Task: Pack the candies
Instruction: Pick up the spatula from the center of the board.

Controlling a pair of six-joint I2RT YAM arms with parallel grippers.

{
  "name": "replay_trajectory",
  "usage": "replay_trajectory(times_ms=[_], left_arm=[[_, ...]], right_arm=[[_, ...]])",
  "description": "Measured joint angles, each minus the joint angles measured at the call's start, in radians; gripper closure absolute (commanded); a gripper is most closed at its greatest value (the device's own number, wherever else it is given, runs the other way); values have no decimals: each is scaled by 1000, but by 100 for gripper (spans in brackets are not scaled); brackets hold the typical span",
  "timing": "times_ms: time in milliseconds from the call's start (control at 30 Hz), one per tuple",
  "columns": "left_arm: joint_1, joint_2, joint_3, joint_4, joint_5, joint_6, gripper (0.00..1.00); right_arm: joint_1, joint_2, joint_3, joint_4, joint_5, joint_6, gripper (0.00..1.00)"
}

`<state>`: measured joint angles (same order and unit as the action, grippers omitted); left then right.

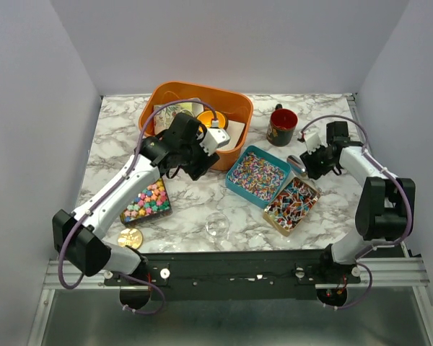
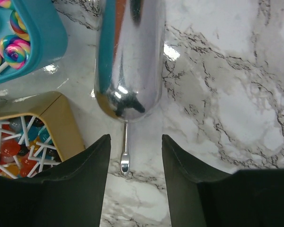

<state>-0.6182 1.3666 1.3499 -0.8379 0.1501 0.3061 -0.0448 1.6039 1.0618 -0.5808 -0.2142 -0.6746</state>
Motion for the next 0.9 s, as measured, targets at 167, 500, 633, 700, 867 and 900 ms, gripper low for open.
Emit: replay_trajectory(times_ms=[167,500,633,700,867,900], left_arm=[[31,74,51,7,-5,1,36],[51,127,96,11,-8,4,36],[54,135,107,12,-8,4,36],[54,137,114,13,-7,4,36],[55,137,116,31,19,16,36],[55,137,116,39,29,23,36]], right_arm=[[0,53,0,5,-12,-50,52],[-11,134,0,4,-26,-110,72],[-16,132,-9,12,-35,-120,97],[-16,128,-14,19,-36,-131,99],[-27,118,-18,17,-35,-139,99],[-35,114,-18,10,-35,-138,99]])
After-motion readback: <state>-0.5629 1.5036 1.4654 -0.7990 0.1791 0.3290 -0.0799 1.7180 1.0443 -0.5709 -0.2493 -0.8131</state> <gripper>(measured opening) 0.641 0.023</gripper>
